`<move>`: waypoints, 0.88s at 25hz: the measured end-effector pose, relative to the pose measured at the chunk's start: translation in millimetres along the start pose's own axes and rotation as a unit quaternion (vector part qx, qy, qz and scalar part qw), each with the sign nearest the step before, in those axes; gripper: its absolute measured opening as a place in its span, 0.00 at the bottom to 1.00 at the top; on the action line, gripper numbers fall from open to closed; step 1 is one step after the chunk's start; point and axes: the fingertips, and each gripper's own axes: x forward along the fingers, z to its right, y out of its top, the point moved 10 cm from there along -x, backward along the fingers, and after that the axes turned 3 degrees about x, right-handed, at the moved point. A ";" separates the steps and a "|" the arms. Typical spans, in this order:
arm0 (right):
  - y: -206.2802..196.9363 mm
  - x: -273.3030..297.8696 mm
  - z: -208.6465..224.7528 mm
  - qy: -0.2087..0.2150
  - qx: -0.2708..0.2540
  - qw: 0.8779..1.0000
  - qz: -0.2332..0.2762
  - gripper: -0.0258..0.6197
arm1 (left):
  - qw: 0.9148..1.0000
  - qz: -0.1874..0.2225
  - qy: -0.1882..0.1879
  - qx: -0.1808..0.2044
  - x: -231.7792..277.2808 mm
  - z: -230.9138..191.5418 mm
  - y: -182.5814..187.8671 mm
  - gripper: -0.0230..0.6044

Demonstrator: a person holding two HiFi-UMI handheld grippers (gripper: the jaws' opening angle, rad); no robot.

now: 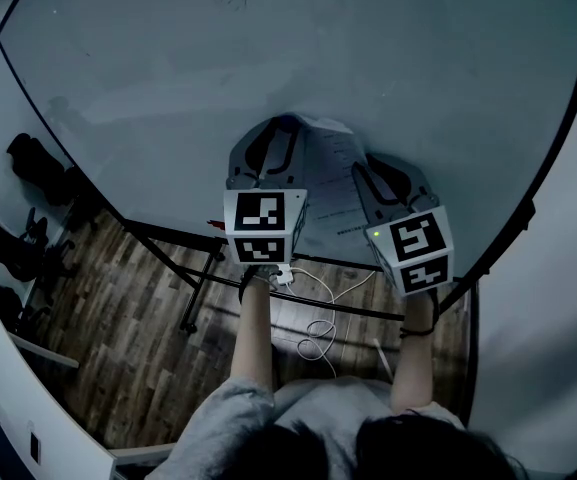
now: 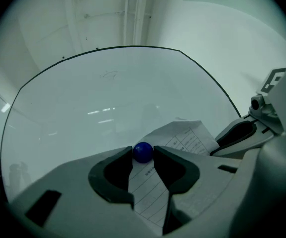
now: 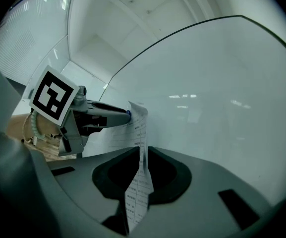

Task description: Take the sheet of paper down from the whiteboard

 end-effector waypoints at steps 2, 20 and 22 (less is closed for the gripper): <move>-0.4 1.6 -0.1 -0.002 -0.003 1.000 -0.006 0.08 | 1.000 0.002 0.000 0.002 0.1 0.8 1.4 0.22; -17.7 3.6 -7.6 0.049 0.030 0.998 -0.016 0.04 | 1.000 0.004 0.010 -0.016 0.0 2.9 0.0 0.22; -20.5 4.5 -9.6 0.056 0.038 0.998 -0.016 0.04 | 1.000 0.003 0.010 -0.016 0.3 3.3 0.2 0.22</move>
